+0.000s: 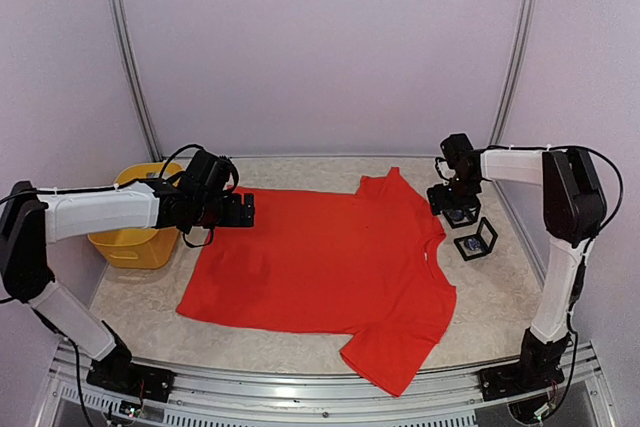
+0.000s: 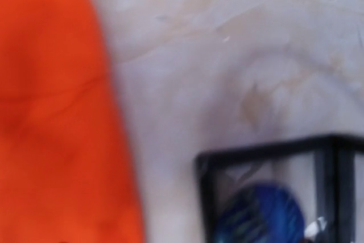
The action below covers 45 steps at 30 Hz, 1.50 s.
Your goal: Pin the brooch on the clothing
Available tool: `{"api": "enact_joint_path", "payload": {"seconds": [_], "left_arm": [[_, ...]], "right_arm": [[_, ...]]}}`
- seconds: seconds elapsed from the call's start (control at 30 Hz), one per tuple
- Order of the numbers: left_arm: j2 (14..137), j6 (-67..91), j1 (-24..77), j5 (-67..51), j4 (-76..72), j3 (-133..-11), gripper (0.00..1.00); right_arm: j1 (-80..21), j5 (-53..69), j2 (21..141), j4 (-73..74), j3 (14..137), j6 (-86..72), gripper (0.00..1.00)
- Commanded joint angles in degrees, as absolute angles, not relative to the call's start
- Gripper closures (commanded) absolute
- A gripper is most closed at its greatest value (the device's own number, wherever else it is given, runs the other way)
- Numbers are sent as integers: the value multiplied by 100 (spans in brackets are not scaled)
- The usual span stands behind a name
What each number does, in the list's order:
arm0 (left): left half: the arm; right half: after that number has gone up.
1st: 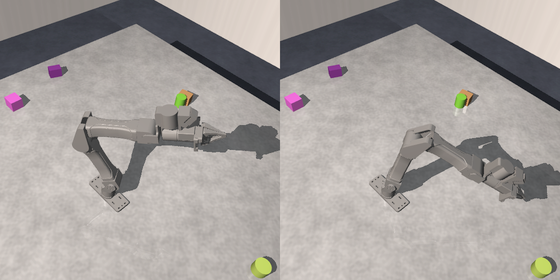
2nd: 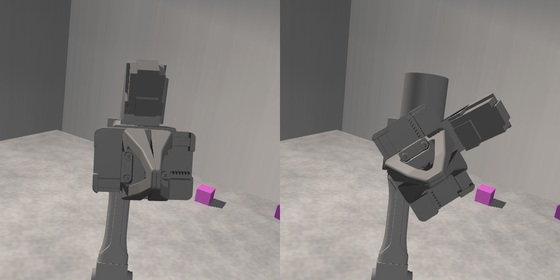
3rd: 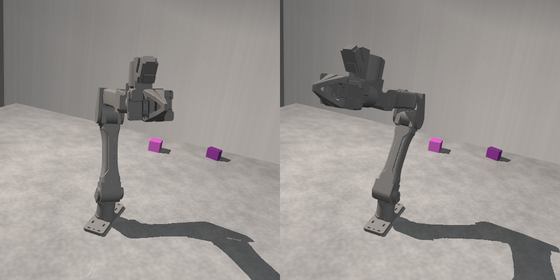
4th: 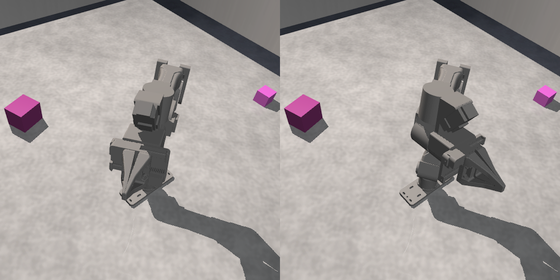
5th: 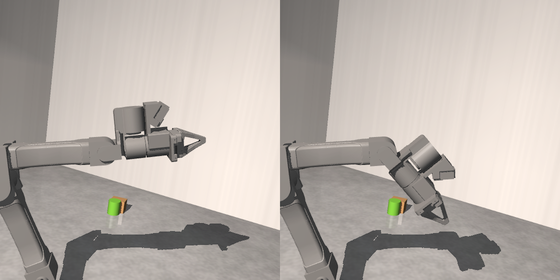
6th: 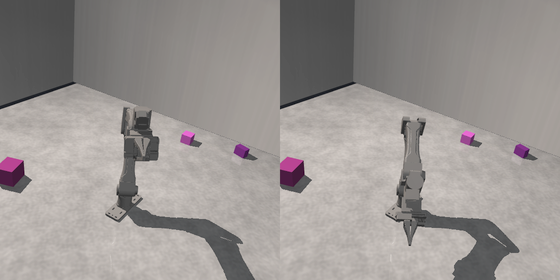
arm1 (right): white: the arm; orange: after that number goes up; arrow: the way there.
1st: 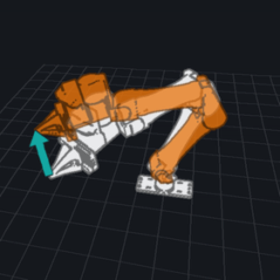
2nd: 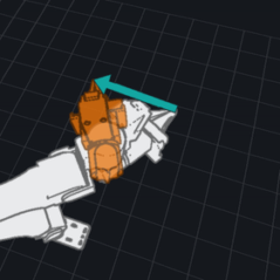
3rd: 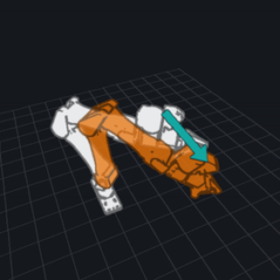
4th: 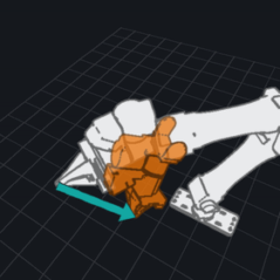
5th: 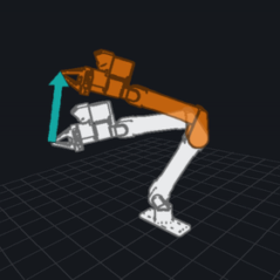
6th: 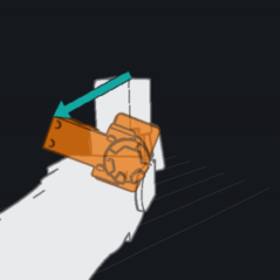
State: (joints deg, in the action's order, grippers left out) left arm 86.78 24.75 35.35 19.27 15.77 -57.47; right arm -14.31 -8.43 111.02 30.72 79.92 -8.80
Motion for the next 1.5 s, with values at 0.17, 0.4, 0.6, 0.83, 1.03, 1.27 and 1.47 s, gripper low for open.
{"api": "enact_joint_path", "payload": {"seconds": [0.17, 0.4, 0.6, 0.83, 1.03, 1.27, 1.47], "left_arm": [[9273, 2174, 3284, 1564, 1526, -6178, 2], [9490, 2171, 3252, 1481, 1494, -6230, 2], [9653, 2188, 3256, 1417, 1542, -6348, 2], [9677, 2216, 3243, 1350, 1543, -6354, 2], [9677, 2231, 3243, 1304, 1573, -6315, 3], [9668, 2232, 3243, 1287, 1573, -6302, 3], [9660, 2198, 3245, 1294, 1584, -6311, 3]], "right_arm": [[-1158, -1186, 12014, 3344, 8976, -451, 22], [-988, -1139, 11977, 3258, 8737, -426, 24], [-906, -1014, 11962, 3163, 8539, -411, 28], [-791, -746, 11955, 2972, 8271, -469, 33], [-782, -623, 11973, 2906, 8225, -444, 54], [-782, -648, 11792, 2901, 8110, -439, 66], [-778, -791, 11567, 2943, 8059, -416, 74]]}}
